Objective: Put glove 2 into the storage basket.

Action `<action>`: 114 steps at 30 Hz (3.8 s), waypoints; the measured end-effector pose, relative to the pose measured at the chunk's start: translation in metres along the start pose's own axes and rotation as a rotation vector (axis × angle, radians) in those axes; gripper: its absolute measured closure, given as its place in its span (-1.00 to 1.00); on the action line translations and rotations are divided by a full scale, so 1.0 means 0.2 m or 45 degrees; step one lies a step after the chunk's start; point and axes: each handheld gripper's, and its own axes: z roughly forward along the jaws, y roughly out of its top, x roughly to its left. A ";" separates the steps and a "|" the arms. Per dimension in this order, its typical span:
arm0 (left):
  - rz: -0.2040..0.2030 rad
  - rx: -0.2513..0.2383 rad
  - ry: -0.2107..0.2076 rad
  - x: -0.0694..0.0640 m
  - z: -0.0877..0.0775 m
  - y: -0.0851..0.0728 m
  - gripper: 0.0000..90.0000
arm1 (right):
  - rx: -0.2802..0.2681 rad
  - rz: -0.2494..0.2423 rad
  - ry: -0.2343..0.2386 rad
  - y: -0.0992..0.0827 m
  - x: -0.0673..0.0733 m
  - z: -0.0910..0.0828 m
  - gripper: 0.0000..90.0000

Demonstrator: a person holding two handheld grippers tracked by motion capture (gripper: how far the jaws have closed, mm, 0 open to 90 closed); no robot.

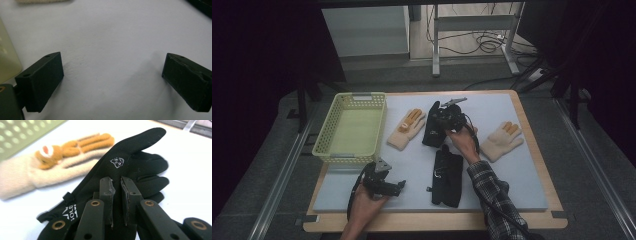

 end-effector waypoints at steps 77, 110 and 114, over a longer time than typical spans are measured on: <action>0.038 0.004 0.026 0.02 -0.01 -0.01 -0.97 | 0.016 -0.131 0.267 -0.87 0.44 -0.61 0.86; 0.029 0.014 -0.019 0.10 -0.04 -0.04 -0.97 | 0.006 -0.164 0.045 -0.75 0.28 -0.62 0.15; 0.028 0.018 -0.021 0.10 -0.04 -0.04 -0.97 | 0.012 -0.117 0.000 -0.79 0.17 -0.66 -0.07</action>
